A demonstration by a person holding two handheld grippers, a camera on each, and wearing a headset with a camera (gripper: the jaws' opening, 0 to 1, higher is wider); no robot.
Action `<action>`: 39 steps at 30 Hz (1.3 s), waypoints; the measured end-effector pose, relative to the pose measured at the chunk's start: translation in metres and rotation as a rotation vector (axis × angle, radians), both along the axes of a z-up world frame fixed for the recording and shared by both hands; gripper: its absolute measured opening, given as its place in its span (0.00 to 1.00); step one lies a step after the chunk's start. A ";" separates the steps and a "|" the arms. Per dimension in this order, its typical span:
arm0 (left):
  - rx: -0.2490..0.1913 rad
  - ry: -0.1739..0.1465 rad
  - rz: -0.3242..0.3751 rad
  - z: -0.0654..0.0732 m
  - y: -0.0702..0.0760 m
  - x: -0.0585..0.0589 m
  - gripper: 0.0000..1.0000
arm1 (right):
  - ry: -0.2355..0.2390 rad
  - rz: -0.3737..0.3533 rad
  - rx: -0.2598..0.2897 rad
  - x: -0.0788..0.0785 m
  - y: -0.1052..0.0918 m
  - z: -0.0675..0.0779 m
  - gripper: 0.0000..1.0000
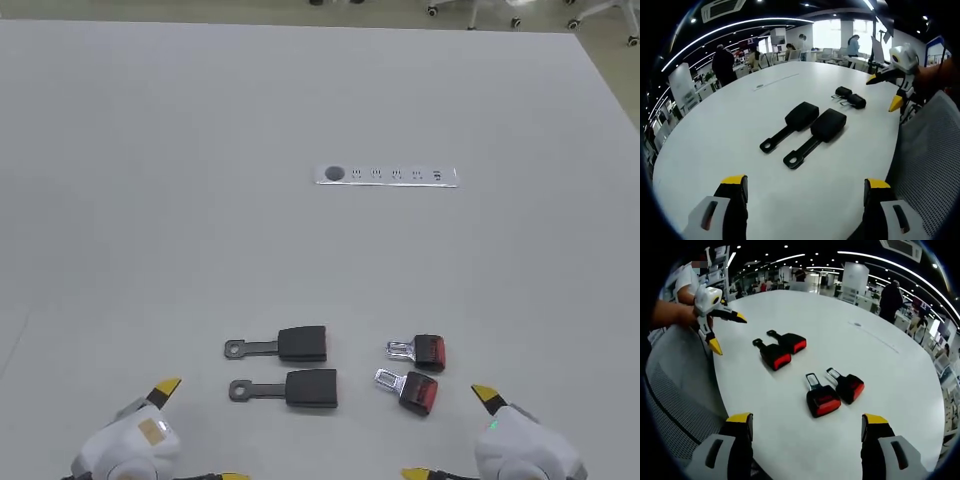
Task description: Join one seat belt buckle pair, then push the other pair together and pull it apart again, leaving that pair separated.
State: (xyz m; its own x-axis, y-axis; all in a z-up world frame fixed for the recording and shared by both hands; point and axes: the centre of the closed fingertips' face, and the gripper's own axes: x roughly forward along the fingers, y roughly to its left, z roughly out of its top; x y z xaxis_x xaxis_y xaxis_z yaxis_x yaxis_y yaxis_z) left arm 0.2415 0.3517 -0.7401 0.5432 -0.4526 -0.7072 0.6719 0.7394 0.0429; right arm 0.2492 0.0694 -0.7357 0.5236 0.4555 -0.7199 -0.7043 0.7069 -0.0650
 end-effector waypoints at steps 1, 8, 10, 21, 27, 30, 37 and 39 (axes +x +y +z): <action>-0.001 0.001 -0.001 0.000 0.000 0.000 0.98 | 0.000 0.000 -0.001 0.000 0.000 0.000 0.91; 0.013 0.005 -0.020 -0.001 -0.003 -0.003 0.96 | -0.002 -0.002 -0.003 -0.003 -0.003 0.000 0.90; 0.011 0.007 -0.019 -0.001 -0.003 -0.003 0.96 | -0.004 -0.002 -0.006 -0.003 -0.004 0.000 0.89; 0.027 0.009 -0.048 -0.002 -0.006 -0.006 0.93 | -0.007 0.023 -0.022 -0.004 -0.003 0.003 0.83; 0.036 0.002 -0.043 0.000 -0.004 -0.005 0.94 | -0.011 0.035 -0.025 -0.003 -0.002 0.003 0.80; 0.030 0.007 -0.040 0.000 -0.003 -0.005 0.90 | -0.014 0.066 -0.056 -0.004 -0.004 0.002 0.76; 0.022 -0.027 -0.083 0.008 -0.008 -0.005 0.82 | -0.001 0.083 -0.076 -0.001 -0.006 0.001 0.68; 0.027 -0.019 -0.091 0.006 -0.008 -0.007 0.81 | -0.002 0.084 -0.074 0.001 -0.006 0.001 0.68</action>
State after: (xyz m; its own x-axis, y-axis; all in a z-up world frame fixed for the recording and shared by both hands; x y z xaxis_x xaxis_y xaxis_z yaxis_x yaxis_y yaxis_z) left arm 0.2348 0.3435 -0.7337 0.5145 -0.4817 -0.7094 0.7349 0.6740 0.0753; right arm 0.2505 0.0639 -0.7350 0.4875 0.4437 -0.7520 -0.7609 0.6383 -0.1167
